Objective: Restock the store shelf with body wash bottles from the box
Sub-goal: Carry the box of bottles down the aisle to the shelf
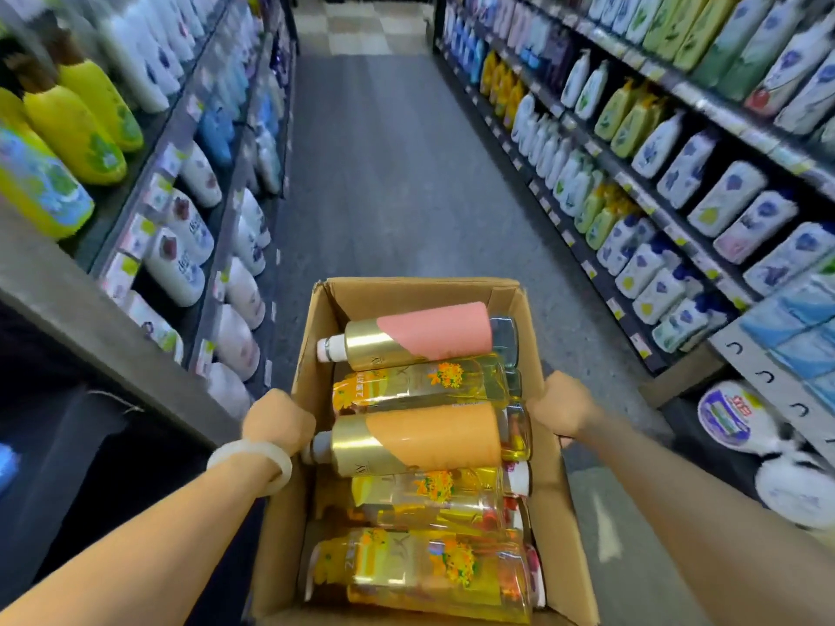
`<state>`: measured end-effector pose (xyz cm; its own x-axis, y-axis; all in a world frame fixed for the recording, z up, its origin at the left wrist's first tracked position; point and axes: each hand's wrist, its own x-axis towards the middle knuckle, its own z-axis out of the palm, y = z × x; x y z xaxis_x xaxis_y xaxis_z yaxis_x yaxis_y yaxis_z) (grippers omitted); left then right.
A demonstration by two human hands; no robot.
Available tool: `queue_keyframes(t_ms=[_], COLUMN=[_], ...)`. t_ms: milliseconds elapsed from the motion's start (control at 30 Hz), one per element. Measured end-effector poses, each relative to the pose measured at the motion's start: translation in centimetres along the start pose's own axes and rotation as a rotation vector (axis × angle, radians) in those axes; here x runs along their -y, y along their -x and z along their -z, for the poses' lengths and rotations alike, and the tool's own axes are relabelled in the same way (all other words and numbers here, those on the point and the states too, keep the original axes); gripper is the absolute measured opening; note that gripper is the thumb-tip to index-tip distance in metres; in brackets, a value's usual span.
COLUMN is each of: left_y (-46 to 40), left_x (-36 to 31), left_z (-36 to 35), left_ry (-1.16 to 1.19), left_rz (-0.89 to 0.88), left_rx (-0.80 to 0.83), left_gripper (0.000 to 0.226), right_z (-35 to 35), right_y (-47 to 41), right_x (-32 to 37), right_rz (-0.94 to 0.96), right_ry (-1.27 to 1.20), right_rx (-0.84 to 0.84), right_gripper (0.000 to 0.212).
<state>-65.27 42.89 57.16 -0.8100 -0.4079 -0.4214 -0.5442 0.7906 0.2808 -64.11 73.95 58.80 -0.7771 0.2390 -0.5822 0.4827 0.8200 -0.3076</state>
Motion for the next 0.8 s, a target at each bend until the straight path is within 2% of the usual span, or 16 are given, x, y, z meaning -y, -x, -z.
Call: queue_keyframes(t_ms=[100, 200, 300, 433, 633, 800], left_y=[-4.9, -11.4, -18.0, -27.0, -41.0, -53.6], left_x=[-4.8, -9.1, -14.0, -20.6, -30.8, -38.5], left_z=[1.7, 3.0, 5.3, 8.6, 13.6, 16.1], left_ry=[0.045, 0.075, 0.094, 0.161, 0.014, -0.010], left_rz=[0.012, 0.029, 0.025, 0.059, 0.054, 0.058], left_rx=[0.025, 0.006, 0.010, 0.013, -0.045, -0.021], left_gripper=[0.028, 0.029, 0.029, 0.032, 0.021, 0.016], right_z=[4.2, 7.5, 11.2, 16.5, 24.8, 31.9], right_y=[-7.0, -14.0, -21.2, -29.8, -43.1, -55.1], right_x=[3.7, 7.5, 12.2, 18.0, 26.5, 35.3], right_rz=[-0.013, -0.004, -0.001, 0.023, 0.091, 0.126], right_ry=[-0.010, 0.062, 0.100, 0.090, 0.050, 0.043], right_rx=[-0.016, -0.016, -0.023, 0.020, 0.012, 0.033], right_gripper=[0.019, 0.022, 0.015, 0.016, 0.023, 0.008])
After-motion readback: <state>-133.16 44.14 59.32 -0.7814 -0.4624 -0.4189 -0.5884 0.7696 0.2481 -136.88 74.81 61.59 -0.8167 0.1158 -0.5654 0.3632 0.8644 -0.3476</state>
